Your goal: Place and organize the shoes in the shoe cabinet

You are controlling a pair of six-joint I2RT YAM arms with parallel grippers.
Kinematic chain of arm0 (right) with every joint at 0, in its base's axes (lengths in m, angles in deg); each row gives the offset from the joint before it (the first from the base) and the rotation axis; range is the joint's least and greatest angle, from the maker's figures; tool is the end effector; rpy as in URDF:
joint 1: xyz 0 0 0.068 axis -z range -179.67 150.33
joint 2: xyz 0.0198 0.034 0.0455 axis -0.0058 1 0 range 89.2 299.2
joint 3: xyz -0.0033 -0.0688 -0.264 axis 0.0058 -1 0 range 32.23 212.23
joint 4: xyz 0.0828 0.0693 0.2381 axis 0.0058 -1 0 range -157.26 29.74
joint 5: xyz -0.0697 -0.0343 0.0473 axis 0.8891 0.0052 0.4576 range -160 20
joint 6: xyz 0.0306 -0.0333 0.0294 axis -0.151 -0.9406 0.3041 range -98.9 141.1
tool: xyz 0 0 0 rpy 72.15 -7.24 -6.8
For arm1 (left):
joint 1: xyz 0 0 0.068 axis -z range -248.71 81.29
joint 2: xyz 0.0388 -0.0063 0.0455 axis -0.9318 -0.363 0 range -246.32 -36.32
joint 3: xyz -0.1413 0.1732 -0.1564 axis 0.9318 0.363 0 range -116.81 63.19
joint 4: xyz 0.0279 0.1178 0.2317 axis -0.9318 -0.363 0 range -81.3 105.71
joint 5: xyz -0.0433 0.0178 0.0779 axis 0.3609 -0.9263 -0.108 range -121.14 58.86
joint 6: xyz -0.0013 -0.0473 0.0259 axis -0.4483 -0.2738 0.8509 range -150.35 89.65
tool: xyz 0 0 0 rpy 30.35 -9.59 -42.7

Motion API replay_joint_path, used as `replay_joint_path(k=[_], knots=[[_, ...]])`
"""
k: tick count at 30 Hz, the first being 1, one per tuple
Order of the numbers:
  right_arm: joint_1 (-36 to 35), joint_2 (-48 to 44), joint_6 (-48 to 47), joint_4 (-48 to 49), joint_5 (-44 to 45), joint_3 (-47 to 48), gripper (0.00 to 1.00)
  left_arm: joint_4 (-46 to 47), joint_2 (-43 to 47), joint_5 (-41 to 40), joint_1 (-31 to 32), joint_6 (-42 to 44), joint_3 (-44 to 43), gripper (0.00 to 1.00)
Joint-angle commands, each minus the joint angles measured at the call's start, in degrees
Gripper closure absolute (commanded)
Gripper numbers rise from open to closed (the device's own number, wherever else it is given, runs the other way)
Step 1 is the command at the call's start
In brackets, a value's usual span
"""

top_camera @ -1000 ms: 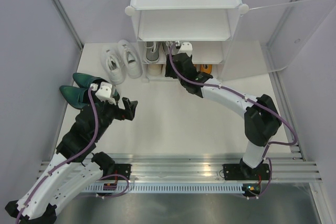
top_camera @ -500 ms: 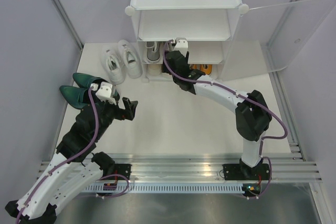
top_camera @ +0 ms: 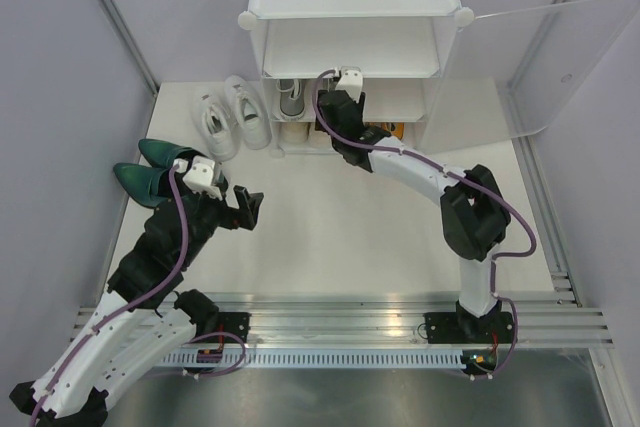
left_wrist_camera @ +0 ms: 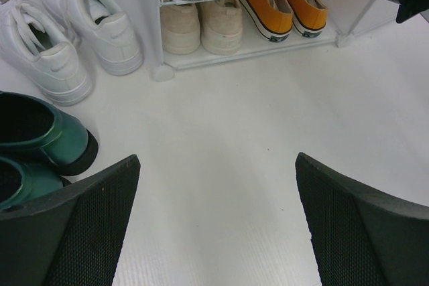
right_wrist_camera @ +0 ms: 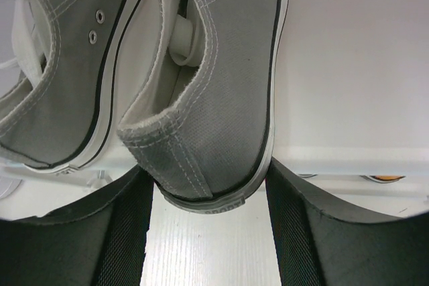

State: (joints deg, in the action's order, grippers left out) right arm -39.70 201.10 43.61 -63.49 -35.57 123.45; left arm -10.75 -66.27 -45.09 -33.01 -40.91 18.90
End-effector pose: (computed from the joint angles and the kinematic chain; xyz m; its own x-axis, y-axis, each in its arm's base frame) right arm 0.3678 0.2827 0.2862 -0.3382 0.1282 -0.9323 -0.0057 0.9904 0.1382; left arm 0.1022 -0.0629 0.3413 -0.2363 -0.0492 -0.9704 0.3375 0.9324 -0.1294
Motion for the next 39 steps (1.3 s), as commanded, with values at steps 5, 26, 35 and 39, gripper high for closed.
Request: replay_joint_path(k=[5, 26, 35, 39], knots=[[1.36, 3.85, -5.27, 5.86, 2.48, 6.34, 0.88, 1.85, -0.37, 1.12, -0.2, 2.04, -0.97, 0.0], [1.45, 7.46, -10.99, 13.86, -9.12, 4.58, 0.92, 1.76, -0.63, 1.74, -0.2, 1.95, -0.97, 0.0], [1.27, 7.63, -11.25, 14.65, -12.02, 3.96, 0.92, 1.76, -0.28, 2.09, -0.2, 1.95, -1.06, 0.0], [1.01, 7.98, -11.51, 14.65, -12.37, 4.14, 0.92, 1.76, -0.19, 2.18, -0.2, 1.95, -1.15, 0.0]])
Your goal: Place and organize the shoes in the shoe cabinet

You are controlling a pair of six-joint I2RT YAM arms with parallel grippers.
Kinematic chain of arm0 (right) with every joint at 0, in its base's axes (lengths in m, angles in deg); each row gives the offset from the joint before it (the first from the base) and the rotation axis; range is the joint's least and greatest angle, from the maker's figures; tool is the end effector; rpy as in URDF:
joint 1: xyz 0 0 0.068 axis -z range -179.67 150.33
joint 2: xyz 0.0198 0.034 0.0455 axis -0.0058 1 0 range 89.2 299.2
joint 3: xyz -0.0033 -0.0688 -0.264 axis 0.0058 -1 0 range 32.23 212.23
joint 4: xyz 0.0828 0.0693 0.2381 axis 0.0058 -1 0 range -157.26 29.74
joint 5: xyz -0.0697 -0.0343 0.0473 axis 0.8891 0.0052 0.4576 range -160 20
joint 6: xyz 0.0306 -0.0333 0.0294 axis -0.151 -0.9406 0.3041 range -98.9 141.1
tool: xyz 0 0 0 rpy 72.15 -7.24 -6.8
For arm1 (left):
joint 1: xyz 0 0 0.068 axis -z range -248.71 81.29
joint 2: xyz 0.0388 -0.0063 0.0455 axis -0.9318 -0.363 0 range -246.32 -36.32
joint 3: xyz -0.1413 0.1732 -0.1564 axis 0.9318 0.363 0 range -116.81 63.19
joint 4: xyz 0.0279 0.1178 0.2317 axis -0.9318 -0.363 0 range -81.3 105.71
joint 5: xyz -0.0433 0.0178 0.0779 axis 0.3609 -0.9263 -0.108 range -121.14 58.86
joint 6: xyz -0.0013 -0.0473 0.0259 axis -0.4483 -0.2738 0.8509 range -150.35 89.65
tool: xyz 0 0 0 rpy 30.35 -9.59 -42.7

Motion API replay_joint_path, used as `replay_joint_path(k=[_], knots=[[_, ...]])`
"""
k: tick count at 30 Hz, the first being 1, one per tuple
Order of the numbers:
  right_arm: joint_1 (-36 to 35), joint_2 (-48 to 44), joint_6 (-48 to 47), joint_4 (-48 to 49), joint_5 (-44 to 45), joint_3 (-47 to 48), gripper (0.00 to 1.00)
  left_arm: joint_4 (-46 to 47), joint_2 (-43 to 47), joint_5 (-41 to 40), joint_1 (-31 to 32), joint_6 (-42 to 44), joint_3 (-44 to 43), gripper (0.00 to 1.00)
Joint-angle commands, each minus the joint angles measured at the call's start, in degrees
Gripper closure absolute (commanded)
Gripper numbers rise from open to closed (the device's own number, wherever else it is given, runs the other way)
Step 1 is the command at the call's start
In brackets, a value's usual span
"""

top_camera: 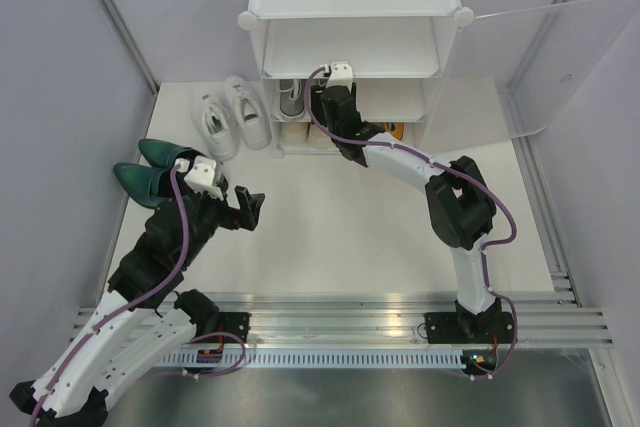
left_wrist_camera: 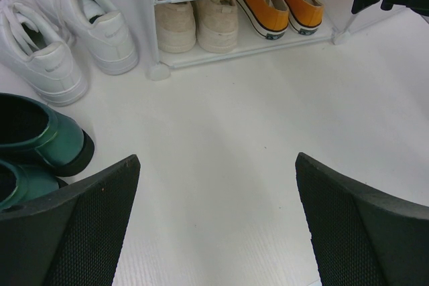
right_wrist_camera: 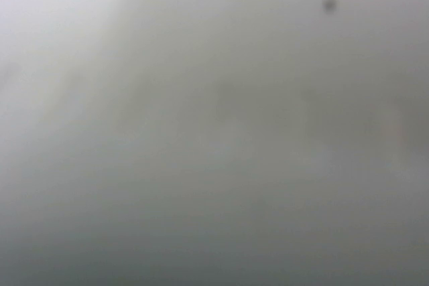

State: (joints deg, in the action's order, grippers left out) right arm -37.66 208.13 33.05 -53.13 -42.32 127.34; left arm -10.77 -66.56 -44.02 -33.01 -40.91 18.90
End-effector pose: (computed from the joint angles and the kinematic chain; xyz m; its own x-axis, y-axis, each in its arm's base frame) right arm 0.4020 0.2931 0.2702 -0.2616 0.0282 -0.9648 -0.1433 0.9874 0.0677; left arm 0.1029 -0.0642 0.3407 -0.2436 -0.0448 -0.9688 0.3535 0.9261 -0.1318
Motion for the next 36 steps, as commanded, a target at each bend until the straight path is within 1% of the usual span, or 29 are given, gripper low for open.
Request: replay_joint_path(k=[1, 3, 5, 6, 8, 9, 11, 12, 14, 15, 18, 21, 26, 29, 32, 36], knots=[[-1.2, 1.04, -0.96, 4.29, -5.71, 0.25, 0.92, 1.78, 0.18, 1.11, -0.2, 1.95, -1.06, 0.0], [-1.38, 1.12, -0.96, 4.2, -5.71, 0.34, 0.91, 1.78, 0.18, 1.11, -0.2, 1.95, -1.15, 0.0], [-1.46, 1.21, -0.96, 3.85, -5.71, 0.43, 0.87, 1.78, 0.27, 1.28, -0.2, 1.95, -1.06, 0.0], [-1.46, 1.12, -1.05, 3.5, -5.62, 0.34, 0.74, 1.78, 0.27, 1.28, -0.2, 1.95, -1.06, 0.01], [-1.46, 0.95, -0.96, 2.97, -5.71, 0.25, 0.56, 1.87, 0.18, 1.37, -0.2, 1.95, -1.06, 0.0], [-1.46, 0.69, -0.78, 2.54, -5.71, 0.16, 0.43, 1.78, 0.27, 1.37, -0.28, 1.95, -1.15, 0.0], [-1.46, 0.42, -0.35, 2.09, -5.45, -0.19, 0.33, 1.78, 0.27, 1.46, -0.2, 1.95, -1.15, 0.0], [-1.46, -0.01, -0.34, 1.83, -5.27, -0.45, 0.25, 1.87, 0.36, 1.55, -0.2, 1.95, -1.15, 0.01], [-1.46, -0.54, 0.01, 1.74, -5.27, -1.24, 0.18, 1.7, 0.36, 1.63, -0.2, 1.87, -1.15, 0.01], [-1.46, -0.98, 0.27, 1.65, -5.44, -1.42, 0.13, 1.78, 0.44, 1.63, -0.2, 1.87, -1.15, 0.0], [-1.46, -1.42, 0.88, 1.04, -5.71, -1.6, 0.06, 1.7, 0.53, 1.63, -0.2, 1.87, -1.15, 0.01], [-1.55, -1.77, 1.5, 0.34, -5.62, -1.42, 0.04, 1.78, 0.88, 1.63, -0.2, 1.87, -1.06, 0.0], [-1.46, -3.62, 2.38, -0.19, -4.92, -3.26, 0.03, 1.78, 1.15, 1.28, -0.2, 1.87, -1.06, 0.0], [-1.46, -6.42, 2.82, -0.19, -3.87, -5.28, 0.03, 1.78, 0.97, 1.2, -0.2, 1.87, -1.06, 0.0], [-1.46, -9.49, 3.35, -0.28, -3.78, -8.18, 0.03, 1.78, 0.8, 1.2, -0.2, 1.87, -0.97, 0.01], [-1.46, -14.68, 4.66, -0.11, -3.78, -14.67, 0.03, 1.78, 0.53, 0.67, -0.2, 1.95, -0.97, 0.01]])
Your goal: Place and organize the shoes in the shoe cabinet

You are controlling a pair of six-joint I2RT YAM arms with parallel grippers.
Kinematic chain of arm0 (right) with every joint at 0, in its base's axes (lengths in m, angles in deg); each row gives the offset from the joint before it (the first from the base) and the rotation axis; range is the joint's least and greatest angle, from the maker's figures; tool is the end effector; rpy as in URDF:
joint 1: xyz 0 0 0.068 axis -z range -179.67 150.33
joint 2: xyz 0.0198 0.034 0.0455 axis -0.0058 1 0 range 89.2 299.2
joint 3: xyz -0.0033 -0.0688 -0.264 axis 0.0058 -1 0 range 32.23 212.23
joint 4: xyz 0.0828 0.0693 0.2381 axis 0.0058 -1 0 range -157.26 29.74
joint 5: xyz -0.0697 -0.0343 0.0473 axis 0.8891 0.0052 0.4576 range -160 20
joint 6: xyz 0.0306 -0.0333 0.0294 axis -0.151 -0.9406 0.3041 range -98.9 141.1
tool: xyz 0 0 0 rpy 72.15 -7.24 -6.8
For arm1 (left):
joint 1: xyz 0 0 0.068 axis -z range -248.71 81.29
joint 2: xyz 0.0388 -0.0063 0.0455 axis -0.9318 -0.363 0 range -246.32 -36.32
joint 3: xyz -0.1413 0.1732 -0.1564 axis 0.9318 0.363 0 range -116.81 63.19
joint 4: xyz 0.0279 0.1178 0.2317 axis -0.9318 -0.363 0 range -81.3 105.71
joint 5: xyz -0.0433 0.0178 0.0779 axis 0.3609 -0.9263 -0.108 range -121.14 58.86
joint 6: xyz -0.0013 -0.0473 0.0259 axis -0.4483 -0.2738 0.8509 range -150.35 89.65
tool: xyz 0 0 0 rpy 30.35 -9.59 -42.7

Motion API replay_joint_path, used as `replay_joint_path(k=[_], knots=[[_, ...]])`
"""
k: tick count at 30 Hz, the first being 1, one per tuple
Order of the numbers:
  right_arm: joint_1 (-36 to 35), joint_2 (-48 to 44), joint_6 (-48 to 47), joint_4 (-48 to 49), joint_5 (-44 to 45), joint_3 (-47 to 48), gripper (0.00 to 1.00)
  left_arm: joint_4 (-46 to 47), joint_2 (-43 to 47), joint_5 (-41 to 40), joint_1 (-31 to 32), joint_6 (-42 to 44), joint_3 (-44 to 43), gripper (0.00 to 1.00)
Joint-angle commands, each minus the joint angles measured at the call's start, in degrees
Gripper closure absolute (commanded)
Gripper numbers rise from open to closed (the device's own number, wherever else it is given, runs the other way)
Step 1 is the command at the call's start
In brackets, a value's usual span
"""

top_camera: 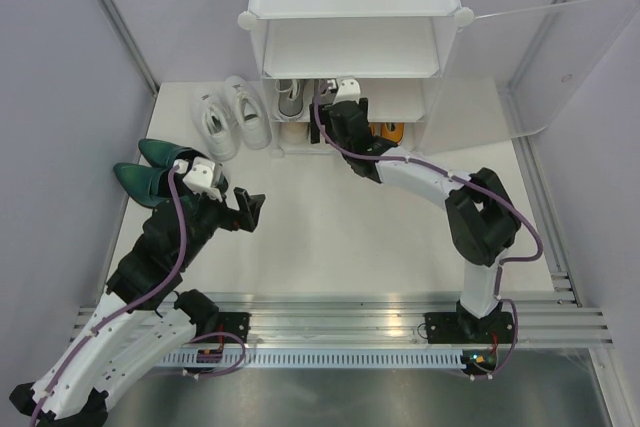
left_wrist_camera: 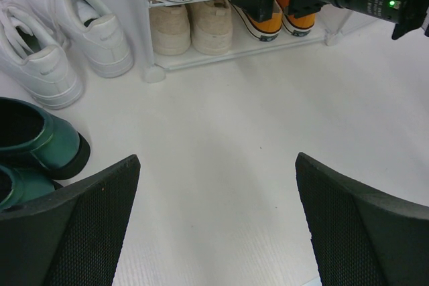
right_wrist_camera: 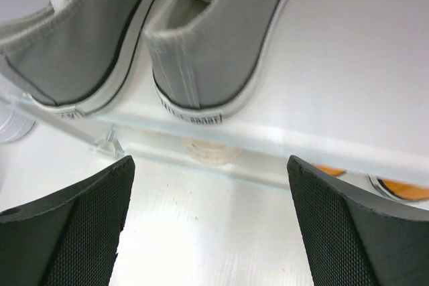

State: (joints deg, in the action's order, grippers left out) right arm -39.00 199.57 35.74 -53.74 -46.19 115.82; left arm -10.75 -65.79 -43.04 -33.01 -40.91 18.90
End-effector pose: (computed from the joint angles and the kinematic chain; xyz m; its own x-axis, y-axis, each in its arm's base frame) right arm 0.3631 0.2790 0.2673 -0.3316 0.0271 -0.9430 -0.2099 0.9724 0.1018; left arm 0.1002 -0.0630 0.3420 -0.2356 -0.0514 -0.9705 0.3702 0.9186 -0.1386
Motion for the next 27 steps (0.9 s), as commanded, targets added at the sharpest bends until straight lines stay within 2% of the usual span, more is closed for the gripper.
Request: replay_joint_path(k=[1, 8, 11, 13, 18, 21, 22, 23, 25, 26, 27], knots=[[-0.13, -7.26, 2.33, 0.94, -0.34, -4.65, 0.03, 1.67, -0.41, -0.49, -0.2, 1.95, -0.97, 0.0], [-0.83, -20.51, 1.98, 2.79, -2.27, -16.43, 0.04, 1.76, -0.41, -4.26, -0.2, 2.13, -0.53, 0.0], [-1.88, -25.45, 1.45, 3.75, -8.24, -21.26, 0.11, 1.76, -0.67, -6.02, -0.2, 2.31, -0.44, 0.01], [-2.68, -27.21, 0.75, 4.46, -14.02, -24.26, 0.15, 1.85, -0.85, -6.82, -0.28, 2.22, -0.53, 0.01], [-6.37, -25.29, 0.75, 2.44, -17.4, -25.32, 0.22, 2.37, -1.02, -14.01, -0.55, 1.6, 0.08, 0.0], [-7.51, -25.9, 1.8, 3.75, -18.1, -28.3, 0.25, 0.89, -5.14, -16.49, -1.6, 0.72, -0.52, 0.0], [-7.51, -27.21, 3.11, 5.33, -18.1, -29.35, 0.25, -1.21, -7.85, -16.31, -1.95, 0.38, -3.4, 0.01], [-7.78, -28.01, 3.82, 5.78, -18.1, -31.54, 0.25, -3.14, -13.8, -17.36, -2.21, -1.54, -5.26, 0.01], [-7.78, -30.99, 5.57, 5.96, -17.93, -33.57, 0.26, -8.42, -20.16, -19.03, -3.88, -4.35, -10.36, 0.01], [-7.95, -32.31, 5.76, 5.52, -17.49, -35.84, 0.26, -9.13, -24.19, -18.25, -5.1, -5.24, -11.42, 0.0], [-7.87, -33.8, 6.11, 5.08, -16.7, -37.17, 0.26, -9.66, -25.53, -16.24, -8.95, -6.04, -12.65, 0.0]])
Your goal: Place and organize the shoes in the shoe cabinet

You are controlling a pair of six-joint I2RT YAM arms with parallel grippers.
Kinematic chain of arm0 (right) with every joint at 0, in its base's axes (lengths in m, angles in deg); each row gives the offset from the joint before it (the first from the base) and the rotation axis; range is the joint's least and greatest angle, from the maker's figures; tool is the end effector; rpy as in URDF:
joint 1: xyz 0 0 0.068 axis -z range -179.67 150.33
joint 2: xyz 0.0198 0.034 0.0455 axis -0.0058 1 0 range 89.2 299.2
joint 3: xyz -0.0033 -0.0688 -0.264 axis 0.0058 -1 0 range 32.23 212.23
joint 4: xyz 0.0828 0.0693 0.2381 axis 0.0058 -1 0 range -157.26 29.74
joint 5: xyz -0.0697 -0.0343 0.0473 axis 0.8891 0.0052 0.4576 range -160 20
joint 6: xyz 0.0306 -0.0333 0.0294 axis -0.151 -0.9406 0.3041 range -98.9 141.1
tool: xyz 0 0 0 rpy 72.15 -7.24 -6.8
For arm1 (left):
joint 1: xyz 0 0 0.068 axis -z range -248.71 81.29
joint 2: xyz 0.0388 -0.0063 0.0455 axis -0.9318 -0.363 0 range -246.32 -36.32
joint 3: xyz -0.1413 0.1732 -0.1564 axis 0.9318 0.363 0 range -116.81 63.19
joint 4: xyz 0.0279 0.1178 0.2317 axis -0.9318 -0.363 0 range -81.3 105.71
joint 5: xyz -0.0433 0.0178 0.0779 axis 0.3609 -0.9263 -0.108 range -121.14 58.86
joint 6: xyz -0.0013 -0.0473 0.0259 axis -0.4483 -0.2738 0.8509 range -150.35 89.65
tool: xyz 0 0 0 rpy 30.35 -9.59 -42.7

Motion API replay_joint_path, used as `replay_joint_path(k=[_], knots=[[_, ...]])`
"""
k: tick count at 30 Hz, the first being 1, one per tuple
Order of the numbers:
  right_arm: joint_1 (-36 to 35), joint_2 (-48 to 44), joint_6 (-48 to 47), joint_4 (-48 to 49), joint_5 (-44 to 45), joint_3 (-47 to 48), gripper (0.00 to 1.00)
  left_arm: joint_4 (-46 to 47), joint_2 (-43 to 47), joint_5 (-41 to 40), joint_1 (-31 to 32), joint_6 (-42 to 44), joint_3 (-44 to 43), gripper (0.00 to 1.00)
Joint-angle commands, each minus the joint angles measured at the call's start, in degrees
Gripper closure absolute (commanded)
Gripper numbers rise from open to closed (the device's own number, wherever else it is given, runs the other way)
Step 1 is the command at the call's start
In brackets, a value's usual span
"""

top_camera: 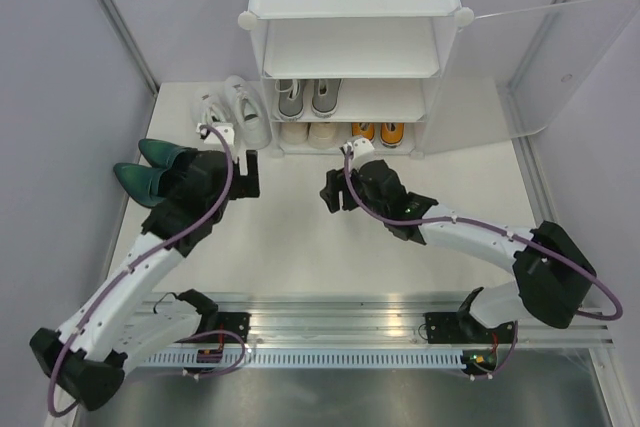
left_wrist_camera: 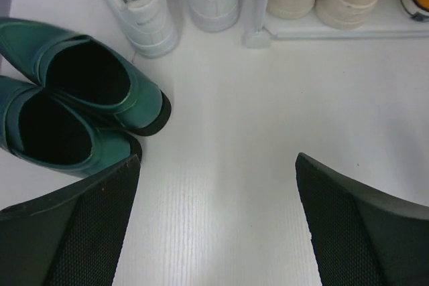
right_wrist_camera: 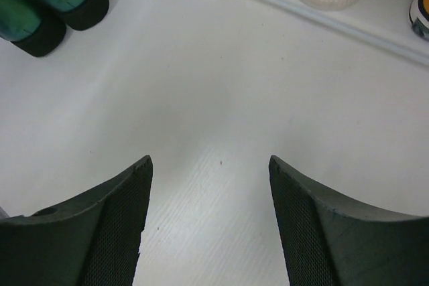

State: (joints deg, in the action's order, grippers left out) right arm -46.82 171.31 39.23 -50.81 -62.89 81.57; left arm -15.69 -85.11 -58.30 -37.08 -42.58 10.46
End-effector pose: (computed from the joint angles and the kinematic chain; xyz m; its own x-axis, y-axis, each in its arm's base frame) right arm 0.2227 0.2337 0.2496 -0.4580 -0.0399 -0.8880 -0.5342 0.8108 0.2391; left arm 0.1617 -0.0806 0.3400 -0.4094 0.0309 -0.9118 0.0359 0.9992 0.0178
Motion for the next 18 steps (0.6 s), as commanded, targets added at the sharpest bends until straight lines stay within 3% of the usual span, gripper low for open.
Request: replay_joint_path(k=[1, 3, 8, 18], knots=[[-0.04, -8.95, 2.96, 1.8, 1.14, -4.41, 0.26, -4.55, -7.01, 4.69, -7.44, -5.25, -4.4, 0.0], [-0.13, -14.13, 4.02, 1.71, 2.64, -8.72, 0.26, -4.2, -8.85, 8.6, -14.28, -9.46, -4.31, 0.0], [-0.04, -24.34, 5.16, -1.89, 5.09, -14.96, 0.24, -4.9, -13.42, 12.47, -20.73, -19.65, -5.01, 0.0], [-0.04, -41.57, 5.16, -6.11, 9.49, -22.09, 0.24, -6.04, -27.84, 11.34, -37.33, -33.47, -9.58, 0.01]])
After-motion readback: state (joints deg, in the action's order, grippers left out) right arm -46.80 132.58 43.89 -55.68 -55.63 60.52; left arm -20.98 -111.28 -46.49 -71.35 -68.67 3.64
